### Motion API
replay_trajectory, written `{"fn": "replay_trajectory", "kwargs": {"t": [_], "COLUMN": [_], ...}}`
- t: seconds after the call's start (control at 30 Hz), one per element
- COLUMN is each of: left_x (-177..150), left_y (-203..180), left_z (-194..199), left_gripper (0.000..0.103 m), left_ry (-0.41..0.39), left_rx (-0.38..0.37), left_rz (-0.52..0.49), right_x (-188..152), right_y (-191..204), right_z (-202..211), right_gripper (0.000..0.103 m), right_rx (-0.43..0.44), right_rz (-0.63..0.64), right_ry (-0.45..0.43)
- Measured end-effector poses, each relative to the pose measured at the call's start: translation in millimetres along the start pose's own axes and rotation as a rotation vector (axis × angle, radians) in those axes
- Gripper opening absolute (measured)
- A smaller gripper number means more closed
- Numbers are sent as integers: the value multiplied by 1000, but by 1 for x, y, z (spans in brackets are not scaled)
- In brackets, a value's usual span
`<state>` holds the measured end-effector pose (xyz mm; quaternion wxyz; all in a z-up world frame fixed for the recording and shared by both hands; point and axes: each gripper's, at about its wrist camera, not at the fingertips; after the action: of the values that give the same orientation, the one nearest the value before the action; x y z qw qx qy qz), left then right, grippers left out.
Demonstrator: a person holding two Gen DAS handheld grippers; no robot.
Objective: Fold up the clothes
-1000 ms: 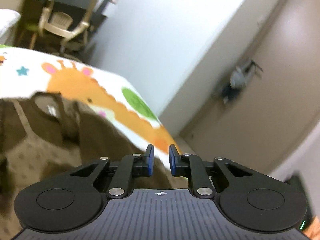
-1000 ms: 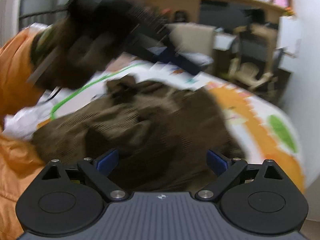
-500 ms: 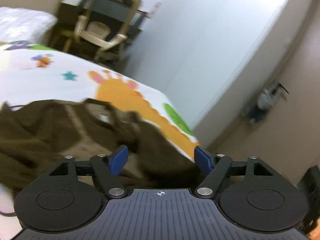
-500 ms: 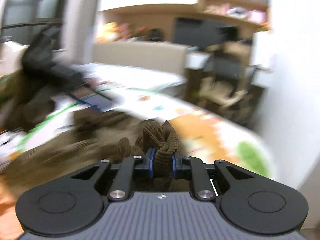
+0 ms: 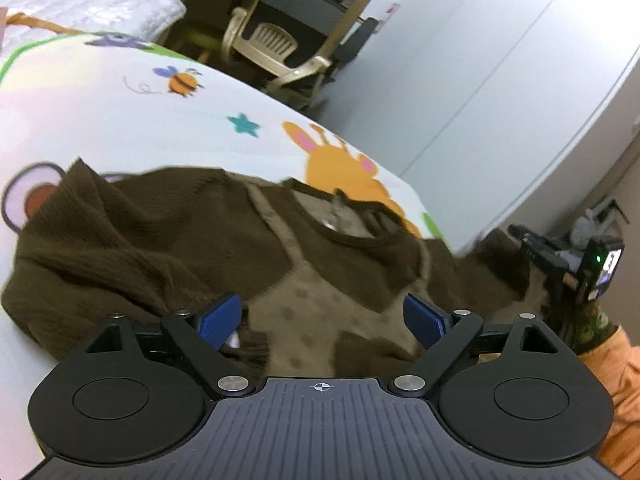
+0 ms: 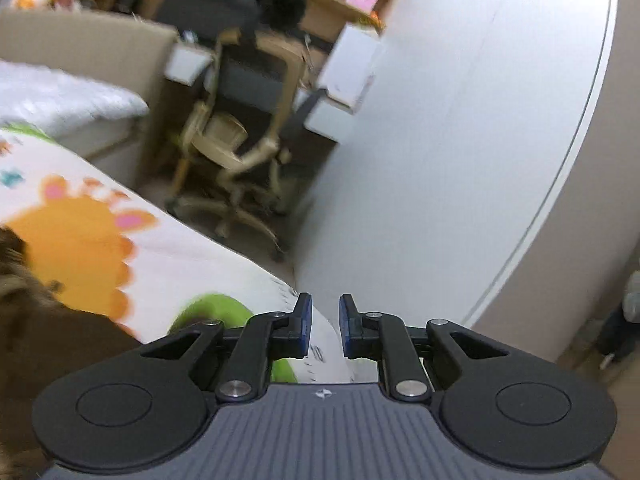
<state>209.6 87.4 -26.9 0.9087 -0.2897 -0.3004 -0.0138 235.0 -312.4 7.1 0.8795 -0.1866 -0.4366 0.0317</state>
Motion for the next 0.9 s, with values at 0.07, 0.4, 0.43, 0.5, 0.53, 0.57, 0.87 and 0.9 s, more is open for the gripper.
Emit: {"fn": "replay_trajectory", "kwargs": {"t": [0.07, 0.4, 0.43, 0.5, 0.53, 0.57, 0.87, 0.9], "left_x": [3, 29, 30, 30, 29, 28, 36, 36], "left_y": [5, 70, 78, 93, 95, 94, 31, 25], "left_z": [3, 14, 18, 28, 33, 38, 40, 36], "left_gripper": [92, 93, 93, 93, 93, 93, 96, 96], "left_ry": [-25, -81, -86, -98, -105, -113, -135, -124], "left_rx": [65, 452, 461, 460, 448, 431, 163, 134], "left_rz": [-23, -3, 19, 68, 81, 88, -19, -31], "right_x": [0, 3, 2, -1, -2, -1, 26, 26], "right_y": [-9, 60, 70, 94, 105, 116, 175, 173], "right_z": [-8, 39, 32, 17, 11, 7, -45, -46], "right_gripper": [14, 56, 56, 56, 56, 57, 62, 62], "right_rx": [61, 667, 708, 751, 769, 795, 509, 505], "right_rz": [-84, -95, -103, -119, -121, -116, 59, 58], "right_ry": [58, 140, 184, 265, 291, 304, 150, 146]}}
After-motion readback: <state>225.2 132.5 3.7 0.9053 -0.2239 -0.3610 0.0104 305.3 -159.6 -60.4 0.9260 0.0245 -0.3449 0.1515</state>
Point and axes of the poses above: each gripper's, at about its wrist camera, not at the fingertips, and z roughly against the way its jaws point, y to its left, x to its top, and after that the axes turned 9 degrees about y, right-handed
